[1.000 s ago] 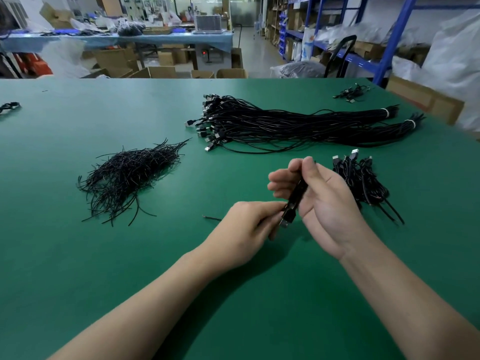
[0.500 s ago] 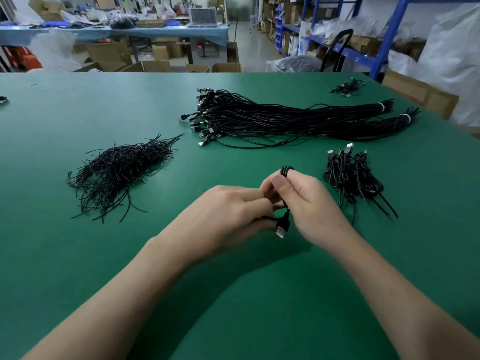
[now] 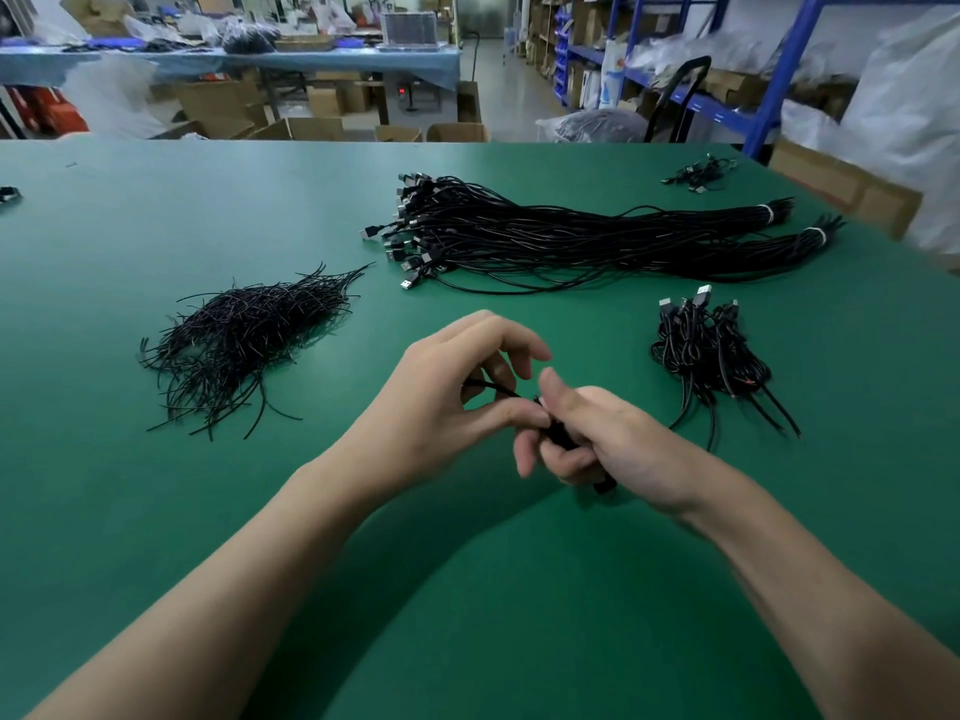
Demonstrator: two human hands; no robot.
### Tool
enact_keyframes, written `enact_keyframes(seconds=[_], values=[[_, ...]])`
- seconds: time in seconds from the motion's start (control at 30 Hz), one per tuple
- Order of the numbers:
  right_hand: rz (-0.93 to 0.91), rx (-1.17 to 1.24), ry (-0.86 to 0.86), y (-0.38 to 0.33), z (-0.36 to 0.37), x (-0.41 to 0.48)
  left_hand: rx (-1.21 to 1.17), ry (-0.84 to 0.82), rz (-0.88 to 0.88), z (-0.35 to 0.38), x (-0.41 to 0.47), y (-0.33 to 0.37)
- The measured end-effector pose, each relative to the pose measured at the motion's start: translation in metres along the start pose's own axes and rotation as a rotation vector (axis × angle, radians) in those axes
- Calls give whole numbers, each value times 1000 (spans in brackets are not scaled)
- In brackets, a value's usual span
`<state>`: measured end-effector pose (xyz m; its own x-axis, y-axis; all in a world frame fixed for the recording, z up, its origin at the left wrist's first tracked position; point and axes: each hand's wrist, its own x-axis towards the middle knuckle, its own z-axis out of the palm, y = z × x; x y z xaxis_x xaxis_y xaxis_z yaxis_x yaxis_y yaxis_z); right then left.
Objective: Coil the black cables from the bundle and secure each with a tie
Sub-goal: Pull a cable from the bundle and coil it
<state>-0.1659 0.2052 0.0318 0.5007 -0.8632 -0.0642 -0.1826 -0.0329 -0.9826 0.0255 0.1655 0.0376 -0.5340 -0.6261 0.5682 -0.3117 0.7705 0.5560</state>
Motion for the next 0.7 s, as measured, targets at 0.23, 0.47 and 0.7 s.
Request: enact_keyframes(seconds=[0.23, 0.47, 0.7], values=[[77, -17, -2, 5, -2, 0, 69, -138, 3, 1, -1, -9], [176, 154, -123, 9, -10, -3, 154, -233, -73, 3, -5, -10], [113, 108, -120, 12, -17, -7, 361, -293, -48, 7, -5, -7]])
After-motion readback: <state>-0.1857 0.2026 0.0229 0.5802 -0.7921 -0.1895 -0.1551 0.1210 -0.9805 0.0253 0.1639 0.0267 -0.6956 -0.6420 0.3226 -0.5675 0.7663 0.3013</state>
